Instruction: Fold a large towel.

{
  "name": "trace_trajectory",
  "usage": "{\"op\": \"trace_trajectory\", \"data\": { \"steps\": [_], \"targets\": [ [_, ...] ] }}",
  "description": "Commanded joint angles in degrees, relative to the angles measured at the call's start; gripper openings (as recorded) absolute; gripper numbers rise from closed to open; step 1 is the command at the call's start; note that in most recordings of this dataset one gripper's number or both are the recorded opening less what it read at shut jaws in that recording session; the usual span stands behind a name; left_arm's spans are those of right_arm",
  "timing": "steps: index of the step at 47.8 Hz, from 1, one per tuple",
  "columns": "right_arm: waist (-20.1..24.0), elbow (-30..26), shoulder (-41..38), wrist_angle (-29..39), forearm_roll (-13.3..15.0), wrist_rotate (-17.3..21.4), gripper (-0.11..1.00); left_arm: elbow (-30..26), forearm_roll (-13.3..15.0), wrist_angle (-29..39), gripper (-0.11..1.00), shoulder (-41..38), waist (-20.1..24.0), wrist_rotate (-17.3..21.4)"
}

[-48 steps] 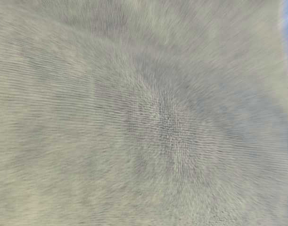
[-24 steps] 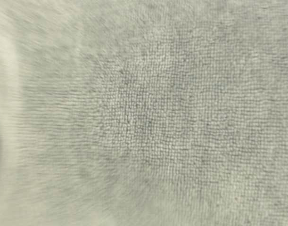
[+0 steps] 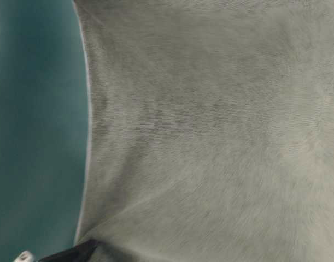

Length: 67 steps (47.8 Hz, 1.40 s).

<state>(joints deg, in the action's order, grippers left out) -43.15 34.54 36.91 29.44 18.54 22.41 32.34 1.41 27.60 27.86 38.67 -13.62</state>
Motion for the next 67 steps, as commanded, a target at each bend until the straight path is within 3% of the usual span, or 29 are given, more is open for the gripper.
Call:
{"op": "trace_trajectory", "data": {
  "steps": [1, 6, 13, 23, 30, 39, 48, 67],
  "targets": [
    [-1.32, -0.88, -0.97, -1.67, 1.41, 0.09, 0.02, -2.11, -0.09, -2.2, 0.01, -1.05, 1.14, 4.22],
    [-1.49, -0.09, -0.97, -2.29, 1.49, 0.35, 0.02, -1.85, 0.44, -2.46, 0.01, -1.58, 0.44, 7.21],
    [0.53, 4.31, 2.02, -0.97, 0.79, 0.35, 0.02, 1.93, 0.44, -0.7, 0.01, -0.62, -4.92, 7.56],
    [10.55, 16.7, 8.09, 0.7, -3.25, 0.62, 0.02, 12.39, 0.44, -0.44, 0.01, 0.62, -15.82, 7.65],
    [17.4, 24.7, 8.44, -0.18, -6.59, 0.79, 0.02, 20.57, 0.44, -5.98, 0.01, -0.09, -23.73, 7.73],
    [24.96, 29.53, 4.13, -3.96, -11.78, 0.79, 0.02, 28.39, 0.44, -18.72, 0.01, -3.87, -31.46, 7.38],
    [32.26, 30.59, -1.76, -5.19, -14.59, 0.79, 0.02, 29.44, 0.35, -21.71, 0.01, -9.05, -35.24, 7.38],
    [32.52, 30.32, -5.8, -5.45, -14.94, 2.02, 0.02, 28.83, 0.35, -22.06, 0.01, -10.81, -35.51, 7.29]
  ]
}}
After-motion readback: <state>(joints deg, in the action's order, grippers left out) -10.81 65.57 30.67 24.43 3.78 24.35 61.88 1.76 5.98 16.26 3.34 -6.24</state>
